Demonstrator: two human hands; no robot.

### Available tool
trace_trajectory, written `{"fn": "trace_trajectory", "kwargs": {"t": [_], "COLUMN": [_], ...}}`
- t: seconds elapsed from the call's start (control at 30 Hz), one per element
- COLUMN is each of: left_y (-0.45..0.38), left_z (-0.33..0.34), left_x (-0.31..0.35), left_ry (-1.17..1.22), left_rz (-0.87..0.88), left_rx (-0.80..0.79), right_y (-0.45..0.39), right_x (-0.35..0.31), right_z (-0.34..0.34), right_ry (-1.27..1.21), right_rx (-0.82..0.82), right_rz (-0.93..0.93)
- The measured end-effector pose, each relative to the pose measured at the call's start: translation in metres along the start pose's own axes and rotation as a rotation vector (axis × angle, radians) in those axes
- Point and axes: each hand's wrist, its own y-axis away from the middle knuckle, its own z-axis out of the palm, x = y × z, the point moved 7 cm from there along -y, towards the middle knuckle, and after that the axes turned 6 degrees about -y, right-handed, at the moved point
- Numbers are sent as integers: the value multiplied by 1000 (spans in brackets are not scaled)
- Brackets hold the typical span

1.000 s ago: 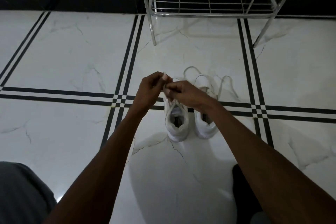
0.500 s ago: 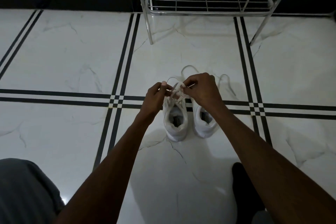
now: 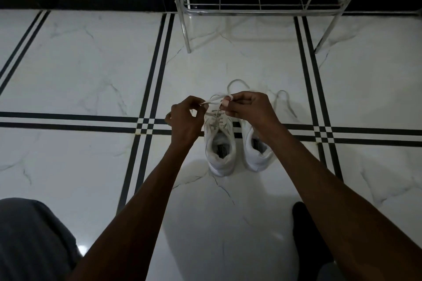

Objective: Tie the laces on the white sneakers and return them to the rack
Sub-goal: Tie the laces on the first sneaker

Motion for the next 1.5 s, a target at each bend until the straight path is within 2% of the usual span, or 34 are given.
{"fn": "trace_trajectory", "kwargs": {"t": [0.17, 0.3, 0.37, 0.47, 0.6, 0.7, 0.8, 0.87, 0.97, 1.07, 1.2, 1.27, 1.4, 1.5], "left_y": [5, 15, 17, 16, 13, 17, 30, 39, 41, 37, 20, 9, -5, -10], "left_z": [-1, 11, 19, 26, 28, 26, 17, 11, 9, 3, -9, -17, -34, -39], "left_x": [10, 11, 6, 2, 0, -18, -55, -73, -77, -65, -34, -12, 43, 60], "left_ry": [42, 599, 707, 841, 1125, 1303, 1283, 1199, 1114, 1068, 737, 615, 631, 767], "left_rz": [27, -249, -390, -496, -607, -725, -853, -886, -855, -750, -481, -306, 10, 60], "left_rx": [-40, -240, -303, -344, -280, -135, 20, 70, 87, 26, -186, -240, -296, -303], "right_y": [3, 2, 1, 3, 1, 2, 10, 14, 12, 10, 5, 2, -2, -2], "right_x": [3, 4, 3, 2, 6, 18, 37, 45, 45, 42, 36, 29, 16, 13], "right_z": [3, 7, 9, 11, 4, -15, -41, -51, -53, -52, -48, -42, -29, -21], "right_ry": [-90, -51, -46, -49, -112, -391, -533, -486, -410, -371, -173, -94, -27, -17], "right_rx": [15, 4, -4, -10, 47, 178, 356, 423, 442, 429, 340, 295, 232, 206], "right_rz": [81, 91, 88, 86, 154, 252, 321, 343, 335, 307, 227, 194, 173, 179]}}
